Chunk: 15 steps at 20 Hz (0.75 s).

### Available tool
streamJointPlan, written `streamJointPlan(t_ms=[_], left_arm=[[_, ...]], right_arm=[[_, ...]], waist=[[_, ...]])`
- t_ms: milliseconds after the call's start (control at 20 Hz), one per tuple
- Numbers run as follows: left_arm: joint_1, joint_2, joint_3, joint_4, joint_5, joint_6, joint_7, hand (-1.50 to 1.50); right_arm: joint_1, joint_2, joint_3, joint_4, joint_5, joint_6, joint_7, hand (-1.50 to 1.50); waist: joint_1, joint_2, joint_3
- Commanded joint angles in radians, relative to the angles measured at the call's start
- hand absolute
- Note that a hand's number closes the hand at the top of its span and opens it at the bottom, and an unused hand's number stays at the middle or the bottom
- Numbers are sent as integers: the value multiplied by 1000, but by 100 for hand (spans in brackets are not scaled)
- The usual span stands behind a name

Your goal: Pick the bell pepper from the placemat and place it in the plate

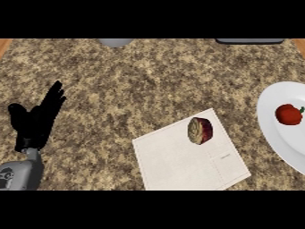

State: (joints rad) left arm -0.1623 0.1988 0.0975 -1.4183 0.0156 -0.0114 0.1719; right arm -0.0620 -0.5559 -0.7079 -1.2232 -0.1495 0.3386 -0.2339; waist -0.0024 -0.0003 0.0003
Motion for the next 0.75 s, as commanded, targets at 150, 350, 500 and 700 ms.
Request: streamJointPlan(t_ms=[150,350,500,700], left_arm=[[-38,-18,1,46,-15,-7,-22,0],[-2,-13,9,-46,-20,12,58,0],[9,-5,29,-22,-2,-19,11,0],[15,-26,-4,-20,-23,-20,7,0]], right_arm=[[-9,-65,-21,191,25,21,-137,-150],[8,-87,-26,224,37,14,-163,-150],[33,-113,-22,251,56,26,-196,-150],[-33,-237,-35,504,84,87,-297,-150]], waist=[[2,1,0],[3,0,0],[2,0,0],[8,2,1]])
